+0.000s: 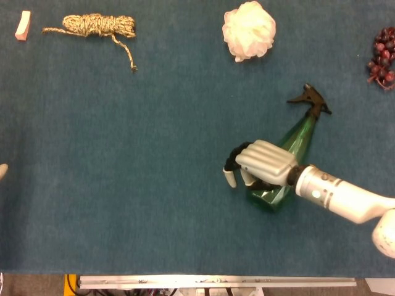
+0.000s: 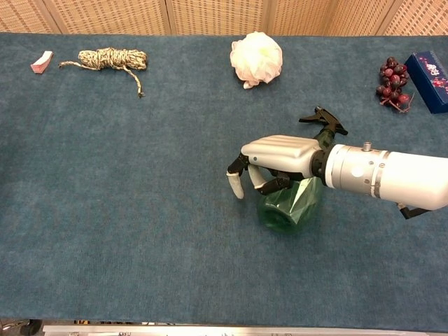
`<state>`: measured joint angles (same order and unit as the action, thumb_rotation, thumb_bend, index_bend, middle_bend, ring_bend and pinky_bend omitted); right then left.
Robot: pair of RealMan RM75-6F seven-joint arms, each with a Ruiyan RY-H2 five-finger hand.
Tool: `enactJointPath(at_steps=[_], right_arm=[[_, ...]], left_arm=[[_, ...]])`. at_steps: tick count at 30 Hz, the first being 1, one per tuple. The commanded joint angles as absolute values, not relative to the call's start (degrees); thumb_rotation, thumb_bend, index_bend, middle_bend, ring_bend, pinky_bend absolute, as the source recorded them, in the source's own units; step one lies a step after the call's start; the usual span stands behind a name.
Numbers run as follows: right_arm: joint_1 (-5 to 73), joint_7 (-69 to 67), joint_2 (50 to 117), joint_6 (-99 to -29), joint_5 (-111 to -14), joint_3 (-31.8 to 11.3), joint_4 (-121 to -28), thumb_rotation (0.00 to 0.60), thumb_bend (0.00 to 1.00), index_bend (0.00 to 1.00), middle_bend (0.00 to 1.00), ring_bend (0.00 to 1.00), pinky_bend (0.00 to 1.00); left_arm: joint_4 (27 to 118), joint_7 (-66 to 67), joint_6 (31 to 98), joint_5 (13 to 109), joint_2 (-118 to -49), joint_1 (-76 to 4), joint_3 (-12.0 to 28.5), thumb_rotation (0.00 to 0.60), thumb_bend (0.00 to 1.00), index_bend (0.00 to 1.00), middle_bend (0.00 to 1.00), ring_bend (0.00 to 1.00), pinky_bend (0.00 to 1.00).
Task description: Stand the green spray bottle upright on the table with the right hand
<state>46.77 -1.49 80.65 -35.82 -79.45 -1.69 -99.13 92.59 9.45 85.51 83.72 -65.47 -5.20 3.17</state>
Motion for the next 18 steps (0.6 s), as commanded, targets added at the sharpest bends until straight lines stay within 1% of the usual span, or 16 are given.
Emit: enactJointPath(at_steps=[1, 5, 10, 18], right_arm=[[46.5, -0.8, 78.6, -36.2, -79.2, -0.9, -101.5, 0.600, 1.00, 0.54, 0.47, 0.29, 0.26], [46.5, -0.8, 75.8, -35.2, -77.4, -0.2, -104.7, 0.600, 1.00, 0.54, 0.51, 0.32, 0.26], [47.0, 0.0, 72.5, -33.4, -75.2, 1.0, -107.8, 0.600, 1.00, 0.54, 0.51, 0.33, 0.26], [46.9, 3.8, 68.3, -33.6, -72.3, 3.3, -111.7, 0.600, 1.00, 0.54, 0.51, 0.33, 0.26]], left_arm=[[92.6, 9.4, 85.5, 83.7, -65.5, -5.2, 3.2, 0.600, 0.00, 0.00, 0.00, 0.00, 0.00], [92.5, 9.4, 85.5, 83.7, -65.5, -5.2, 3.2, 0.600, 0.00, 0.00, 0.00, 0.00, 0.00], [92.5, 9.4, 85.5, 83.7, -65.5, -5.2, 3.2, 0.600, 0.00, 0.00, 0.00, 0.00, 0.00], [92.5, 9.4, 85.6, 83.8, -65.5, -5.2, 3.1, 0.600, 0.00, 0.00, 0.00, 0.00, 0.00]])
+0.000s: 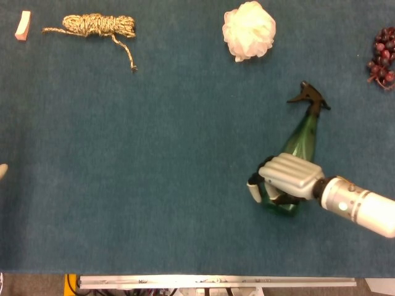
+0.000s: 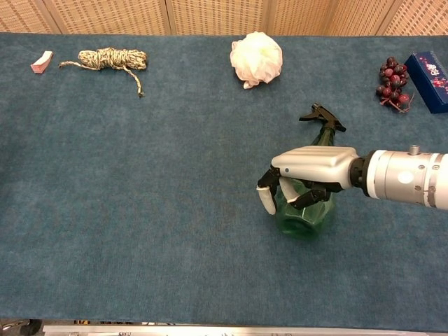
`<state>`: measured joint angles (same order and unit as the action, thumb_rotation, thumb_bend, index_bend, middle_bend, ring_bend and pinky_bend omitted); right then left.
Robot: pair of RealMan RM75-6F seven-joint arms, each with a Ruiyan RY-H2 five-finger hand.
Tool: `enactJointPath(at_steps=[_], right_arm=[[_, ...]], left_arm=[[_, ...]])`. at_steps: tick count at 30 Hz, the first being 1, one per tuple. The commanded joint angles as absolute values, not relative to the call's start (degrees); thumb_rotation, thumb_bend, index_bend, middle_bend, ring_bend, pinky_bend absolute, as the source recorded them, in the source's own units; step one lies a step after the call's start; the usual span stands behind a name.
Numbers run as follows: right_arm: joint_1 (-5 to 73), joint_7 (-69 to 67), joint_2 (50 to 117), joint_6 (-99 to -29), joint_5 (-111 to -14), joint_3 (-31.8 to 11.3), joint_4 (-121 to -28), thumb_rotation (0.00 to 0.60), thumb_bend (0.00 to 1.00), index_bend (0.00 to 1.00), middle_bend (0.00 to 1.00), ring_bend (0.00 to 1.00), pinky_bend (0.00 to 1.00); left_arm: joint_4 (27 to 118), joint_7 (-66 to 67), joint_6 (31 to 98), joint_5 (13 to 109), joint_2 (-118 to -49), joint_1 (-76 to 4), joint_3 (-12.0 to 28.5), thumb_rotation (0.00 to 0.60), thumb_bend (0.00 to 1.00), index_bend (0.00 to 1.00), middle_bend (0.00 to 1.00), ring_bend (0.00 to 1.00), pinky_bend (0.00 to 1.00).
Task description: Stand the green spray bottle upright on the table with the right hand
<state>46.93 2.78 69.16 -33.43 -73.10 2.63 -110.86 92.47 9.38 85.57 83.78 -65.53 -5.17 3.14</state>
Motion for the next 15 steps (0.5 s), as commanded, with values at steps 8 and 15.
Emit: enactJointPath(at_steps=[8, 15], right_arm=[[47.0, 9.1, 64.2, -34.1, -68.6, 6.3, -115.3, 0.600, 1.00, 0.54, 0.52, 0.34, 0.25], [46.7, 14.1, 60.3, -36.4, -64.6, 9.1, -119.0, 0.600, 1.00, 0.55, 0.52, 0.34, 0.26]], left_arm=[[92.5, 9.4, 85.6, 83.8, -65.5, -5.2, 3.2, 0.600, 0.00, 0.00, 0.00, 0.00, 0.00], [92.5, 9.4, 85.6, 83.8, -65.5, -5.2, 3.2, 0.600, 0.00, 0.00, 0.00, 0.00, 0.00]])
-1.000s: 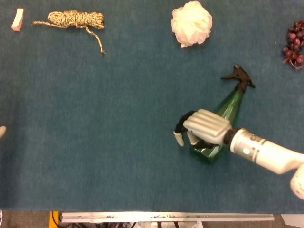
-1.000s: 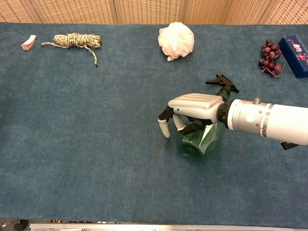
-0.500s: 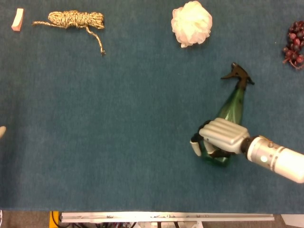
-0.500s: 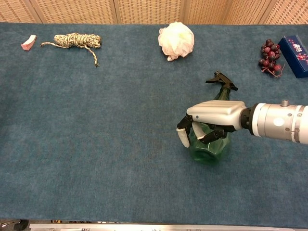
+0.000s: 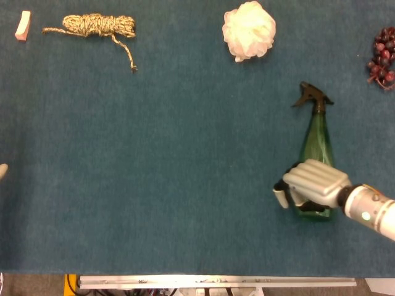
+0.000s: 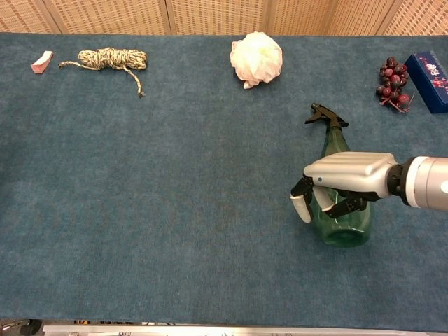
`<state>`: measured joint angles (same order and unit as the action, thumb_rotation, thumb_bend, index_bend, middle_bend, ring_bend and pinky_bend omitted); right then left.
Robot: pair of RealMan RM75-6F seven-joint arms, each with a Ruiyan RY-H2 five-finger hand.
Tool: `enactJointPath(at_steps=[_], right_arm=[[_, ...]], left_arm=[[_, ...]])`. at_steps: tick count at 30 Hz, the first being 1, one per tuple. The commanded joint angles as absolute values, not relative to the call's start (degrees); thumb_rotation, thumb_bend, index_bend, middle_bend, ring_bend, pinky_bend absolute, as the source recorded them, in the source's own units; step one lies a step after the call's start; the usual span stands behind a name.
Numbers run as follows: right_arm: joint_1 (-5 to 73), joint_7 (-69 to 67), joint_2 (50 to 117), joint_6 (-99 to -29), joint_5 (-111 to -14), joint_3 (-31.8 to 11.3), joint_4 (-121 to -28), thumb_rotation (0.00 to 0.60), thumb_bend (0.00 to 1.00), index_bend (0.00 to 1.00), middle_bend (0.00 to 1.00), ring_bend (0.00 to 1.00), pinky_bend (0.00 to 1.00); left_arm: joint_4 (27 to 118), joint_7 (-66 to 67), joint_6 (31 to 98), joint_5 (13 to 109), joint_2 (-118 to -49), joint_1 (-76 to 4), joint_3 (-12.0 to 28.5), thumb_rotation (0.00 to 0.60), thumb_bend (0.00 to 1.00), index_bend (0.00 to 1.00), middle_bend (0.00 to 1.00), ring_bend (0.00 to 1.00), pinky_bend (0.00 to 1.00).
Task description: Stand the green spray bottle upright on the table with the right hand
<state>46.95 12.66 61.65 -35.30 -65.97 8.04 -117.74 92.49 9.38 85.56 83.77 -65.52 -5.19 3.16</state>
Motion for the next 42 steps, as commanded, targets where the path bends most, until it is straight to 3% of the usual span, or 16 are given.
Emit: enactJointPath(at_steps=[1, 15, 42], right_arm=[[46.6, 14.8, 59.7, -36.9, -64.0, 9.6, -119.5, 0.600, 1.00, 0.55, 0.52, 0.34, 0.26], [44.6, 19.2, 55.1, -40.6, -59.9, 13.3, -121.8, 0.600, 1.00, 0.56, 0.52, 0.34, 0.26], [40.5, 23.6, 51.7, -46.8, -57.8, 14.7, -121.9, 0.600, 1.00, 0.56, 0.52, 0.34, 0.24]], left_arm=[[92.5, 9.4, 85.6, 83.8, -65.5, -5.2, 3.2, 0.600, 0.00, 0.00, 0.00, 0.00, 0.00], [92.5, 9.4, 85.6, 83.8, -65.5, -5.2, 3.2, 0.600, 0.00, 0.00, 0.00, 0.00, 0.00], [92.5, 9.4, 85.5, 83.7, -65.5, -5.2, 3.2, 0.600, 0.00, 0.00, 0.00, 0.00, 0.00]])
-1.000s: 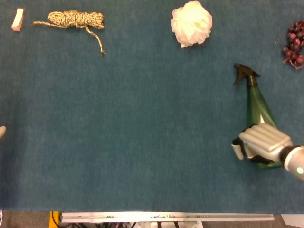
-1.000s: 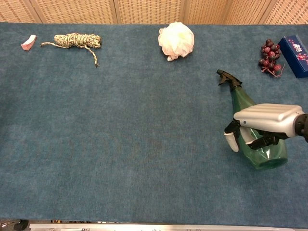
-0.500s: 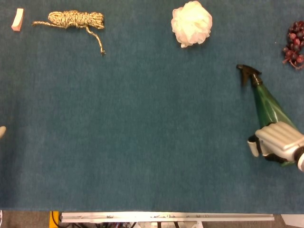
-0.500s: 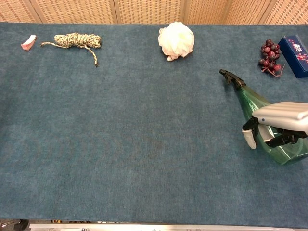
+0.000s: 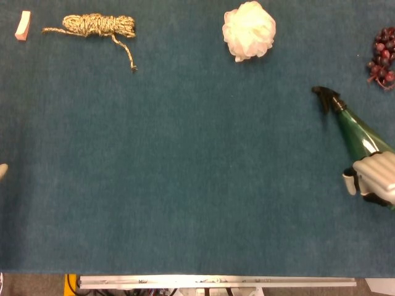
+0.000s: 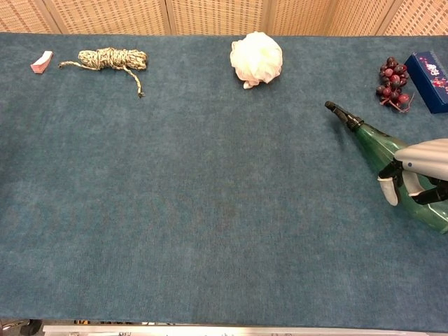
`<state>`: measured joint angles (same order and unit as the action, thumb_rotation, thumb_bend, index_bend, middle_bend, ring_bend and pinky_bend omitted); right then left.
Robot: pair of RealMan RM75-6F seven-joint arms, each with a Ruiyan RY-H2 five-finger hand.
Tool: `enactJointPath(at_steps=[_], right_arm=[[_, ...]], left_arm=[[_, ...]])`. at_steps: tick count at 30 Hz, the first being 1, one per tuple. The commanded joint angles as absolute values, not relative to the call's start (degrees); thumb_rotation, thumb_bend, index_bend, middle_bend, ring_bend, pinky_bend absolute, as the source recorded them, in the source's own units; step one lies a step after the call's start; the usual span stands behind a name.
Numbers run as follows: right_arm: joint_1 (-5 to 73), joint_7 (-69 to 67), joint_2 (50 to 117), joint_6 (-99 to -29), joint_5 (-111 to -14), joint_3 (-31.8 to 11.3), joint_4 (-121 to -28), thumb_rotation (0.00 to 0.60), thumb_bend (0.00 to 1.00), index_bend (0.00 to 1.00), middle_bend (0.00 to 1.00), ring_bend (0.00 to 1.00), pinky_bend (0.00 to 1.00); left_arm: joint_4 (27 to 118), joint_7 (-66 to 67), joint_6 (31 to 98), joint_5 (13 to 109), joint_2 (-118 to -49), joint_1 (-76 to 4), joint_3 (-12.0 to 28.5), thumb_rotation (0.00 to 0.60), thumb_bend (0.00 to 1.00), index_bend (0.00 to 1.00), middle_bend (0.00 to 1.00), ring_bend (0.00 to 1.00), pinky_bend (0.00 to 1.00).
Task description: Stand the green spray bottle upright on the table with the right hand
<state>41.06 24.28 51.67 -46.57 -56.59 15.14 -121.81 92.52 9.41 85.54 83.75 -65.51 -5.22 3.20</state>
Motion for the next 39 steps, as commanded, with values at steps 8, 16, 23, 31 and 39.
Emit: enactJointPath(at_steps=[8, 16, 23, 31, 39], right_arm=[[36.3, 16.5, 53.2, -51.0, -69.9, 11.0, -120.2, 0.600, 1.00, 0.56, 0.40, 0.26, 0.23], [32.5, 14.8, 55.6, -58.6, -78.6, 7.6, -115.0, 0.600, 0.73, 0.48, 0.22, 0.11, 0.22], [30.0, 26.7, 60.7, -64.7, -74.7, 4.3, -107.1, 0.600, 0.18, 0.31, 0.06, 0.00, 0.15], [28.8, 33.4, 66.1, -66.0, -68.5, 1.8, -98.8, 0.600, 0.00, 0.19, 0.00, 0.00, 0.08], [28.7, 34.0, 71.0, -64.3, -65.6, 0.5, -91.0, 0.600, 0.00, 0.13, 0.00, 0.00, 0.07]], left_arm=[[92.6, 9.4, 85.5, 83.7, -65.5, -5.2, 3.2, 0.600, 0.00, 0.00, 0.00, 0.00, 0.00], [92.6, 9.4, 85.5, 83.7, -65.5, -5.2, 3.2, 0.600, 0.00, 0.00, 0.00, 0.00, 0.00], [92.6, 9.4, 85.5, 83.7, -65.5, -5.2, 3.2, 0.600, 0.00, 0.00, 0.00, 0.00, 0.00], [92.5, 9.4, 85.5, 83.7, -65.5, -5.2, 3.2, 0.600, 0.00, 0.00, 0.00, 0.00, 0.00], [92.6, 9.4, 85.5, 83.7, -65.5, -5.2, 3.2, 0.600, 0.00, 0.00, 0.00, 0.00, 0.00]])
